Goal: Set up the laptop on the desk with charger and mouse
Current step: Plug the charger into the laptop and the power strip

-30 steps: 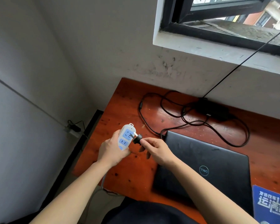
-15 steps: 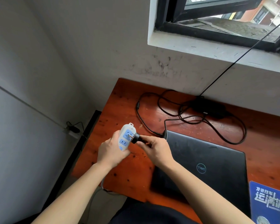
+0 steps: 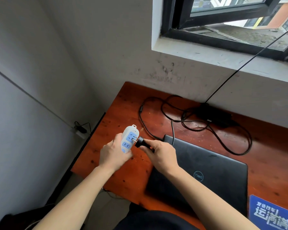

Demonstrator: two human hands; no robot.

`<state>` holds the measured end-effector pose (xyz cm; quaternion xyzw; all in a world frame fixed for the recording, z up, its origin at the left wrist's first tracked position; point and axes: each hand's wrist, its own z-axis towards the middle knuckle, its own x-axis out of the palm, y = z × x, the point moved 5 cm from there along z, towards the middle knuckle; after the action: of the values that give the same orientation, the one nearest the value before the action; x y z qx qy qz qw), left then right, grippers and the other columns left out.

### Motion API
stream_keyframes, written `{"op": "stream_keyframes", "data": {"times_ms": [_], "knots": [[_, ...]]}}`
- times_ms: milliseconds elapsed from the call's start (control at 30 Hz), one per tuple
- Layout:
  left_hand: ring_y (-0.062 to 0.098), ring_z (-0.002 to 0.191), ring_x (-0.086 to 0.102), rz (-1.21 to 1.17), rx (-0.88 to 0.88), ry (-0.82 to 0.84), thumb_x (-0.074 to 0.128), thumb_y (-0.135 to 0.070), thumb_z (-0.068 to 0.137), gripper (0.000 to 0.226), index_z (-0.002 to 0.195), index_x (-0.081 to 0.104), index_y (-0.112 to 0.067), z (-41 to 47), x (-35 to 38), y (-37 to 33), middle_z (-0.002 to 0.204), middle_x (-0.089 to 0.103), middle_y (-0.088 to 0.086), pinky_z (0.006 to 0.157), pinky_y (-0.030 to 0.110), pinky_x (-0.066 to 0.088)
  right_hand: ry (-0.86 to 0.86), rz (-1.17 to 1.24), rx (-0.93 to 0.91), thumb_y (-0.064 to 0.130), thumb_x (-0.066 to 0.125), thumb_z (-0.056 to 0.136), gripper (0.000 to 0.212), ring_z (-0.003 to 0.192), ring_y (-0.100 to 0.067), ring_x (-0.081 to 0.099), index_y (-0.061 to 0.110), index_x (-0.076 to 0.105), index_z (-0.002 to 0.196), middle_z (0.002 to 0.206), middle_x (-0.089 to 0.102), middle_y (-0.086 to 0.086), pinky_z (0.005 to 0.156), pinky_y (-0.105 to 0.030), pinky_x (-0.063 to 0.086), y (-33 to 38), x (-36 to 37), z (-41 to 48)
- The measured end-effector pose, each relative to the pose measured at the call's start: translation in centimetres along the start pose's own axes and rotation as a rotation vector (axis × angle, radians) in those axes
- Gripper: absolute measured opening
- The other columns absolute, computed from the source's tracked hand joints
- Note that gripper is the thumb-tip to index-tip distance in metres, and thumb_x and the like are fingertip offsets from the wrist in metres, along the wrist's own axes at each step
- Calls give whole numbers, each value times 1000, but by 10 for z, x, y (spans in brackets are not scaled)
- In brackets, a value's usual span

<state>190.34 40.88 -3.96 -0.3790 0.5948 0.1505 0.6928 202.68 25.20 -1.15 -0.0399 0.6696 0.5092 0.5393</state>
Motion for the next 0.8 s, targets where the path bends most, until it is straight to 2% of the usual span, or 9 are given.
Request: {"op": "stream_keyframes", "data": {"times_ms": [200, 400, 500, 700, 800], "knots": [[33, 60, 62, 70, -24, -11, 77, -43, 65, 52, 102, 46, -22, -9, -3, -11, 74, 64, 1, 51, 25, 32, 48, -30, -23, 46, 66, 89, 28, 77, -19, 67, 29, 74, 110, 84, 72, 3, 63, -36, 53, 2, -5, -3], [31, 54, 62, 135, 34, -27, 84, -36, 62, 55, 102, 51, -17, -14, -7, -25, 74, 65, 3, 48, 24, 31, 123, -120, -40, 47, 57, 93, 31, 80, -18, 65, 27, 74, 109, 86, 69, 4, 65, -35, 51, 5, -11, -1], [32, 49, 60, 142, 80, -31, 85, -28, 58, 53, 96, 51, -14, -16, -9, -36, 69, 64, 4, 44, 24, 34, 144, -199, -55, 48, 52, 96, 31, 76, -17, 63, 24, 72, 100, 83, 64, 4, 59, -31, 43, 9, -13, 0], [23, 42, 55, 141, 95, -66, 88, -23, 55, 54, 92, 50, -14, -13, -17, -50, 66, 62, 3, 43, 13, 16, 158, -256, -82, 42, 49, 99, 32, 70, -19, 59, 18, 70, 94, 81, 61, 3, 56, -30, 32, 18, -22, 7], [22, 44, 57, 183, 137, -40, 87, -22, 58, 50, 91, 50, -14, -12, -17, -57, 69, 64, 3, 42, 13, 17, 191, -282, -92, 41, 48, 101, 34, 73, -22, 59, 15, 68, 92, 84, 62, 1, 59, -32, 33, 18, -24, 13]]}}
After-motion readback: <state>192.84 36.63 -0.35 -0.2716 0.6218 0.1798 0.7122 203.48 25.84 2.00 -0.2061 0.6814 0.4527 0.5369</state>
